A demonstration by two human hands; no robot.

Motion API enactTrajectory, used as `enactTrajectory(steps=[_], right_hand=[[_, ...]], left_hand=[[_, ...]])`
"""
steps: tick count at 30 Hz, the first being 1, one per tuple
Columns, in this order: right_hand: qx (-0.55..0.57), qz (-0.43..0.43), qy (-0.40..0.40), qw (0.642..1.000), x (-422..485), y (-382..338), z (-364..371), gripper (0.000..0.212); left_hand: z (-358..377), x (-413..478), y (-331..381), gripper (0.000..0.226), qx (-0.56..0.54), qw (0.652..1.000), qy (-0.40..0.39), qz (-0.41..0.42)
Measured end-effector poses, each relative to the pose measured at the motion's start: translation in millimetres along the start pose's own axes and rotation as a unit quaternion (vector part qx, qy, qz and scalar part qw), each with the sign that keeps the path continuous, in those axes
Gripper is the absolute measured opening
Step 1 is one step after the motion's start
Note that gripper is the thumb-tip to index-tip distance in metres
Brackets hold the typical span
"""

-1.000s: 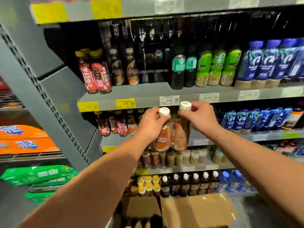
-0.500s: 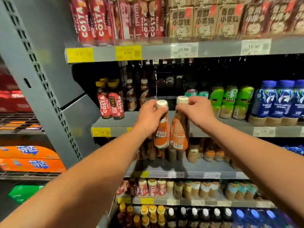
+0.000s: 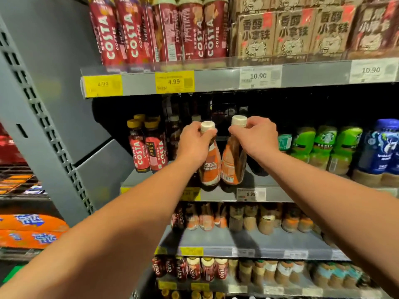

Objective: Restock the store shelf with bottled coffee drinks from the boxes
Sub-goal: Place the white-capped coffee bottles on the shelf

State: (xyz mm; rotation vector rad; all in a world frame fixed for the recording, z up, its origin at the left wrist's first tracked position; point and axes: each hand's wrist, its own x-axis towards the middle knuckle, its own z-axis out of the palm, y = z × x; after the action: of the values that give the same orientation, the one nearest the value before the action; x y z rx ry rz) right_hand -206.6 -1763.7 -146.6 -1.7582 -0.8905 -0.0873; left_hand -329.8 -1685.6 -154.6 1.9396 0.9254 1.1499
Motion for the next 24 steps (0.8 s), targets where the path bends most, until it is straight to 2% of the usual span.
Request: enactTrajectory(steps=[9, 15, 18, 24], right_hand=[[-0.055, 0.025, 0.015, 0.998, 15.7, 14.8, 25.1, 0.026], [-0.058, 0.023, -0.005, 0.998, 23.5, 25.8, 44.7, 0.027], [-0.067, 0.032, -0.007, 0.997, 29.3, 31.3, 51.5, 0.031], [-0.095, 0.04, -0.033, 0.994, 47.5, 33.9, 55.1, 0.03]], left_hand=[[19.4, 29.9, -17.0, 0.027, -0.011, 1.0, -0.025, -0.017], [29.4, 44.9, -29.9, 0.024, 0.001, 0.999, -0.035, -0.03], [33.5, 52.7, -37.4, 0.031, 0.004, 0.998, -0.035, -0.052], [41.2, 66.8, -42.3, 0.034, -0.034, 0.994, -0.045, -0.089]])
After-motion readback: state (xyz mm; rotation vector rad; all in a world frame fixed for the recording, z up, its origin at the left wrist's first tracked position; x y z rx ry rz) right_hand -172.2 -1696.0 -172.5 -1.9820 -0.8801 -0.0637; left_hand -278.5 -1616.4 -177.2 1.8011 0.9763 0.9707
